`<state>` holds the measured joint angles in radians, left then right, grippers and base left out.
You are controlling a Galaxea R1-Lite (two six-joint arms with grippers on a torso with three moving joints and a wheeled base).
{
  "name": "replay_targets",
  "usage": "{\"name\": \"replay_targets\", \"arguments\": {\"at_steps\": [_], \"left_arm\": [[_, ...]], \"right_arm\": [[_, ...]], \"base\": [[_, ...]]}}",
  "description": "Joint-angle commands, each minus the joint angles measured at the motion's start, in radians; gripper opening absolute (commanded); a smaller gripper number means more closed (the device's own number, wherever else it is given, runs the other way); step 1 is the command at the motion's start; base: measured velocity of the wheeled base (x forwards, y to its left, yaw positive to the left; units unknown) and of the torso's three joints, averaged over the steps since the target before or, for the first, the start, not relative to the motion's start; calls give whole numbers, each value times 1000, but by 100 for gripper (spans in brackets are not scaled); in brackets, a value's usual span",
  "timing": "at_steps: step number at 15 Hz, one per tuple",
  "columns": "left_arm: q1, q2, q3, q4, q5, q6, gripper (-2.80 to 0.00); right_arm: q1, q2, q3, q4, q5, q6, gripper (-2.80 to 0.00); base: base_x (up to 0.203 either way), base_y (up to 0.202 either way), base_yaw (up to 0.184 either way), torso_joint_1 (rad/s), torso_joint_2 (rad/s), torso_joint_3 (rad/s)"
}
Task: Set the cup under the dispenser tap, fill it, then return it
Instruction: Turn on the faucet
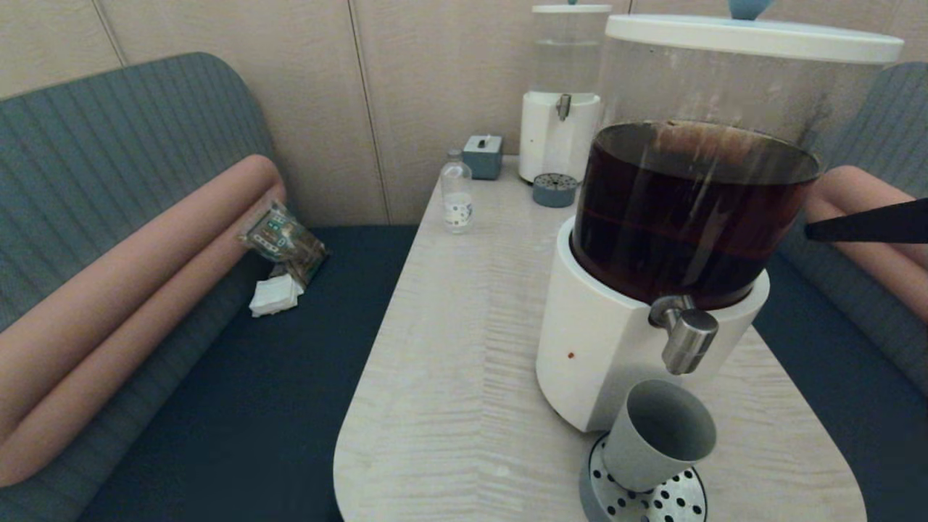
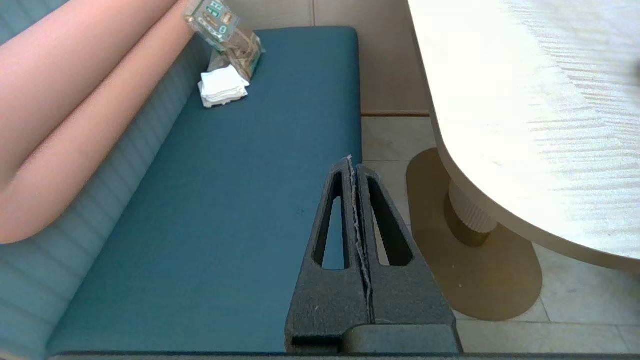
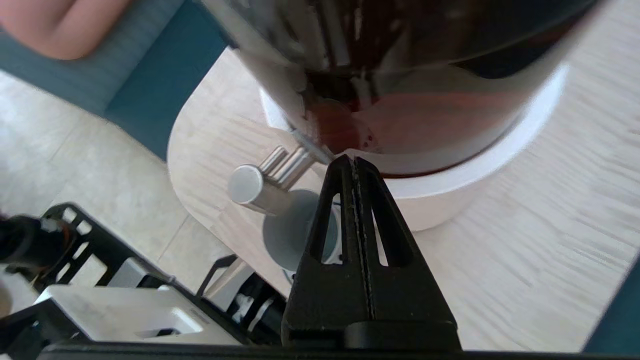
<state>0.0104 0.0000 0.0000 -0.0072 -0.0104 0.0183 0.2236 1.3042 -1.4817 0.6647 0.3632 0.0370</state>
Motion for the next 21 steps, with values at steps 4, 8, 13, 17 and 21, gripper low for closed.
{"name": "replay_targets", "arguments": {"at_steps": [4, 8, 13, 17, 21], "left_arm": [[0, 2, 0, 0, 0, 0, -280], [0, 2, 0, 0, 0, 0, -280], [0, 2, 0, 1, 0, 0, -280], [0, 2, 0, 0, 0, 0, -280], [0, 2, 0, 1, 0, 0, -280]], "right_arm": [[46, 13, 58, -4, 2, -1, -280], [48, 14, 130, -9, -2, -80, -280], [48, -6, 193, -8, 3, -207, -280], [103, -5, 199, -8, 5, -261, -280], [132, 39, 193, -71, -3, -265, -280]], "base": [[0, 0, 0, 0, 0, 0], [0, 0, 0, 0, 0, 0], [0, 0, 0, 0, 0, 0], [0, 0, 0, 0, 0, 0], [0, 0, 0, 0, 0, 0]]}}
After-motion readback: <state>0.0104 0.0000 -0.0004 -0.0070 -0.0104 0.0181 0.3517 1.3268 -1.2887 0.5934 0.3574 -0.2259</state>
